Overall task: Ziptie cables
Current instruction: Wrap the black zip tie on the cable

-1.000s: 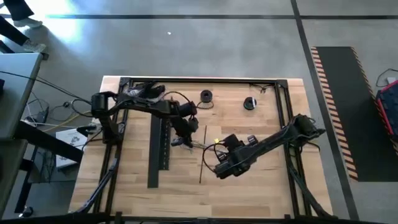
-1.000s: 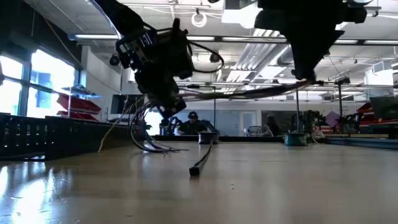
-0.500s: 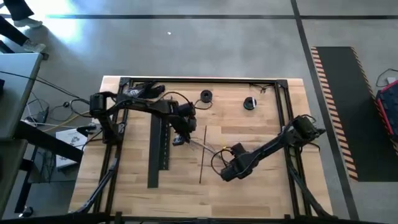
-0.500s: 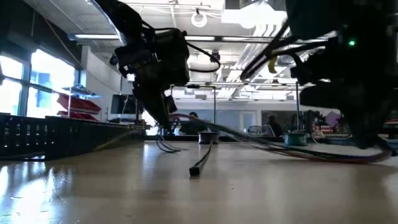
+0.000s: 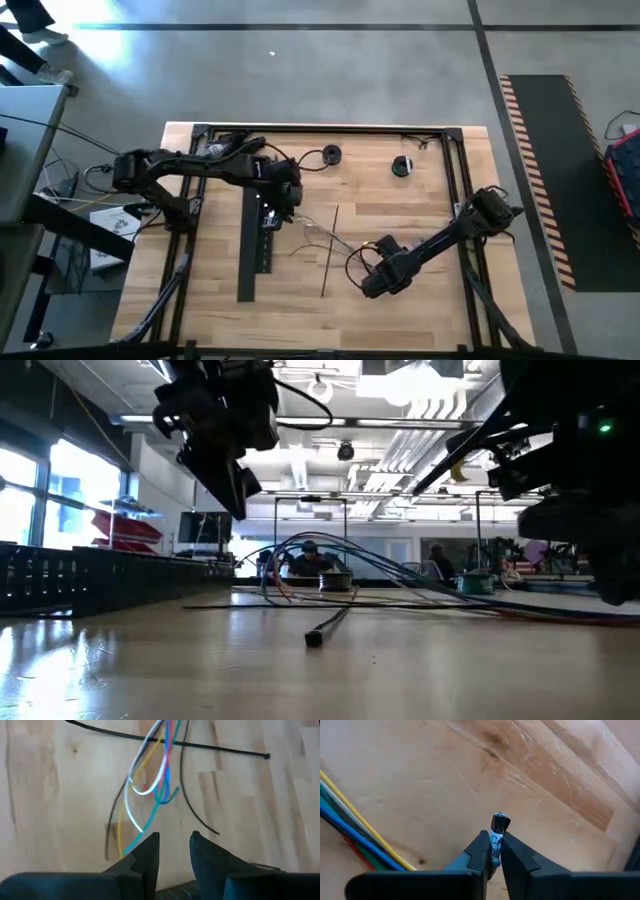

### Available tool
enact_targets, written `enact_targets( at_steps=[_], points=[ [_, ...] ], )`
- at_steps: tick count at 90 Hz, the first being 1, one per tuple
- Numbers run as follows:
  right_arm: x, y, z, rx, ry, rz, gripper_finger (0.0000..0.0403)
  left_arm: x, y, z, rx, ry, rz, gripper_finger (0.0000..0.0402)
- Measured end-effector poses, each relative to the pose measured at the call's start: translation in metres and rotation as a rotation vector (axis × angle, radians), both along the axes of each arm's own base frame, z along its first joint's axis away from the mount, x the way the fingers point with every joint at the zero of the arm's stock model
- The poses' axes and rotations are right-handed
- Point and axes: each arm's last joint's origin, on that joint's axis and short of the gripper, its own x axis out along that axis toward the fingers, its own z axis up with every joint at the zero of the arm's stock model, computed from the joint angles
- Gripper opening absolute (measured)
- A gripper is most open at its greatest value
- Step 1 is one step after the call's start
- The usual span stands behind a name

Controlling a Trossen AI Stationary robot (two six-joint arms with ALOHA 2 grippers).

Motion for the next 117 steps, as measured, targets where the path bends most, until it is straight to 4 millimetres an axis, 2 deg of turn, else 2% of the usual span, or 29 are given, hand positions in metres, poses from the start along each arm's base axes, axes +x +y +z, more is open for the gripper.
enact_targets(
  at_steps=[17,30,39,51,63,83,97,109,117],
  points=[
    [-0.007,0.004,0.002,-0.028,0.04,0.015,0.0075,0.015,-0.01,-0.004,0.03,-0.103,-0.071,0.0092],
    [-0.011,0.004,0.003,-0.024,0.079,0.003,0.0091,0.035,-0.02,-0.008,0.165,-0.255,-0.178,0.0103],
    [-0.013,0.002,0.005,-0.044,0.104,-0.018,0.0084,0.044,-0.024,-0.009,0.264,-0.318,-0.165,0.0125],
    [-0.015,0.001,0.006,-0.063,0.128,-0.017,0.0049,0.056,-0.025,-0.011,0.255,-0.403,-0.141,0.0161],
    [-0.016,0.0,0.007,-0.072,0.138,-0.017,0.0008,0.063,-0.025,-0.035,0.235,-0.33,-0.123,0.0173],
    [-0.016,0.0,0.007,-0.085,0.13,-0.03,0.0009,0.069,-0.023,-0.073,0.216,-0.189,-0.083,0.0161],
    [-0.016,-0.001,0.007,-0.092,0.127,-0.027,0.0004,0.071,-0.017,-0.068,0.191,-0.118,-0.047,0.0143],
    [-0.016,-0.001,0.007,-0.095,0.126,-0.029,0.0004,0.063,-0.011,-0.068,0.181,-0.001,-0.08,0.0125],
    [-0.016,-0.001,0.007,-0.11,0.109,-0.039,0.0003,0.062,-0.005,-0.068,0.191,0.003,-0.084,0.0115]
  ],
)
